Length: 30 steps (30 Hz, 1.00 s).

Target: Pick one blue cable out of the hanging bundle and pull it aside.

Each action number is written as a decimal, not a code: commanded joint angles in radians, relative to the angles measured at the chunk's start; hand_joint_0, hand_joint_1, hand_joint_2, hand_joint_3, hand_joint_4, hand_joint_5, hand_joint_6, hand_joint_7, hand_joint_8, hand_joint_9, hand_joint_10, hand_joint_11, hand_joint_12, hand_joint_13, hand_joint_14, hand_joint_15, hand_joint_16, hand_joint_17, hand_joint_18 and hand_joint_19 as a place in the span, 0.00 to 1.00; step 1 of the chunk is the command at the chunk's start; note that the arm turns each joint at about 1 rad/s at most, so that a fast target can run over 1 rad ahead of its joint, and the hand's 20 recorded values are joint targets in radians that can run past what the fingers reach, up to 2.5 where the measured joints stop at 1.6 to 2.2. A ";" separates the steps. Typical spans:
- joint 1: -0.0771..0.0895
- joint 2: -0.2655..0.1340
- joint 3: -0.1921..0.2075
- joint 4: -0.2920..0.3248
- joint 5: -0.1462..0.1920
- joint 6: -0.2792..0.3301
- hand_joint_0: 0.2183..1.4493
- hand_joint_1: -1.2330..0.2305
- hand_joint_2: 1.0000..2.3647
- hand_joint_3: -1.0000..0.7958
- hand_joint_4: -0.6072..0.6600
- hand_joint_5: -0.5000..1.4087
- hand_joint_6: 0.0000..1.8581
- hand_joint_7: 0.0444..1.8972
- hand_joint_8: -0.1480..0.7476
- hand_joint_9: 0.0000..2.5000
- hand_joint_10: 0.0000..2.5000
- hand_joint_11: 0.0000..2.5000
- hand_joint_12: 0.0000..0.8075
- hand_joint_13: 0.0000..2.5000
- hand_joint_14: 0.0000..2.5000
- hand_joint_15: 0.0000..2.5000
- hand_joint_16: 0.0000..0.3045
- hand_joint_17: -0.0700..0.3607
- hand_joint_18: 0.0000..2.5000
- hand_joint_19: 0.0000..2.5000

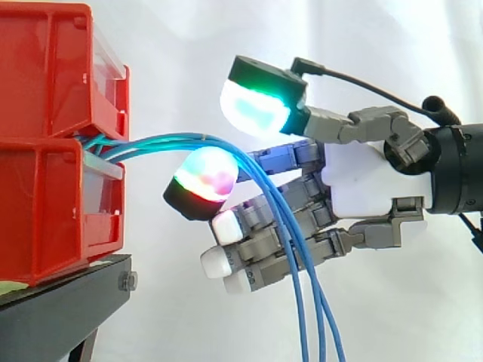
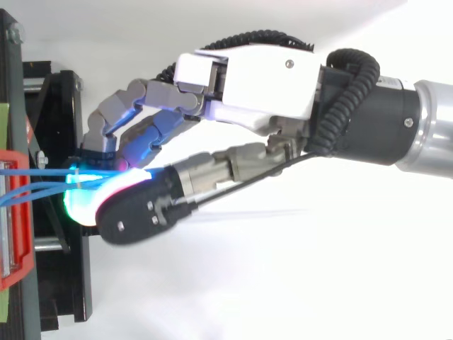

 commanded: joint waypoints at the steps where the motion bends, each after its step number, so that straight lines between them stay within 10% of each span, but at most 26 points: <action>1: -0.006 0.000 0.009 -0.005 -0.012 -0.004 0.27 0.60 0.00 0.28 0.54 0.19 0.49 0.42 0.48 0.33 0.01 0.20 0.41 0.27 0.01 0.17 0.14 0.38 0.18 0.12; 14: -0.017 0.000 0.049 -0.043 -0.021 -0.027 0.32 0.34 0.01 0.53 0.50 0.18 0.51 0.42 0.51 0.32 0.01 0.21 0.43 0.27 0.01 0.17 0.15 0.41 0.20 0.11; 25: -0.031 -0.001 0.047 -0.066 -0.023 -0.041 0.41 0.24 0.00 0.28 0.46 0.17 0.52 0.40 0.44 0.30 0.01 0.22 0.38 0.26 0.01 0.16 0.14 0.38 0.20 0.10; 30: -0.035 0.000 0.047 -0.082 -0.023 -0.064 0.24 0.45 0.00 0.28 0.55 0.18 0.50 0.38 0.48 0.33 0.01 0.22 0.41 0.27 0.01 0.17 0.15 0.41 0.21 0.12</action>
